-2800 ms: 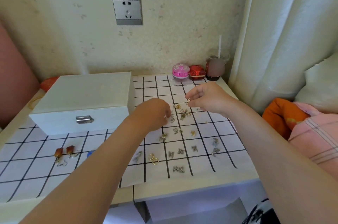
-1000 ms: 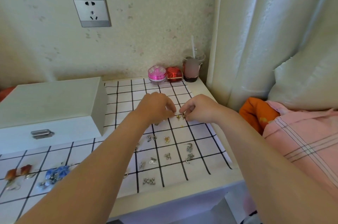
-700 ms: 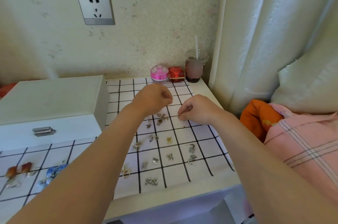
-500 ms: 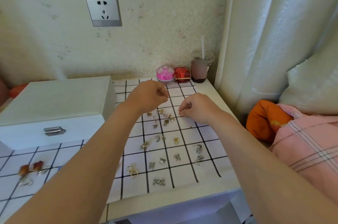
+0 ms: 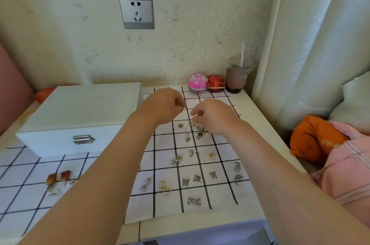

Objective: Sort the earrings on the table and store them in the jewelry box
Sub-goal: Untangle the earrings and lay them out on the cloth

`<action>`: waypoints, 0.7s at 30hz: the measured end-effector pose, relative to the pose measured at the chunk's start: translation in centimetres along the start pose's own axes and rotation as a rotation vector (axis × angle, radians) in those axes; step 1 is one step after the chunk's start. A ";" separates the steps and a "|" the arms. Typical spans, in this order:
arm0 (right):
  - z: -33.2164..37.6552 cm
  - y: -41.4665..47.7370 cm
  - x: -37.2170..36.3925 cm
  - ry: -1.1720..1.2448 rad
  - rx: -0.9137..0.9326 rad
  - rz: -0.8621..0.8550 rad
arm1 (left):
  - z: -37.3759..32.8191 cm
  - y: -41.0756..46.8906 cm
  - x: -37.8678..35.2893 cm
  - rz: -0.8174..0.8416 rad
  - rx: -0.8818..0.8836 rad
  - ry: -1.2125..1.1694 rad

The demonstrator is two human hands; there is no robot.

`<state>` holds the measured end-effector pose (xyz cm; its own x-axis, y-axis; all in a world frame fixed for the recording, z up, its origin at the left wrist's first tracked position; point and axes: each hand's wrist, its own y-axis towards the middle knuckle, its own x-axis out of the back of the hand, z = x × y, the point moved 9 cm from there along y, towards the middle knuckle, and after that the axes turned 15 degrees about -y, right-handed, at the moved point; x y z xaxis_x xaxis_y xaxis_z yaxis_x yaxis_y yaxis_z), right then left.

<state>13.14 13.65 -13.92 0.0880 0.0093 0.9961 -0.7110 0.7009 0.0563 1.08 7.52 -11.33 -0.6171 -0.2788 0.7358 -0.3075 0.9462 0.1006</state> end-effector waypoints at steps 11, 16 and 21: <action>0.3 0.9 -0.5 0.198 -0.073 0.027 | 0.8 -1.5 -1.6 0.163 0.027 0.120; -0.3 -0.2 0.4 0.423 -0.083 0.025 | 1.3 -2.9 -3.4 0.304 0.030 0.162; -0.7 -2.1 1.1 0.490 -0.043 0.099 | 1.8 -3.8 -3.6 0.337 0.056 0.115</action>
<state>15.24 12.69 -12.96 0.3465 0.4040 0.8466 -0.7043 0.7082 -0.0496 3.19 4.62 -15.61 -0.6060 0.0704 0.7924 -0.1424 0.9704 -0.1951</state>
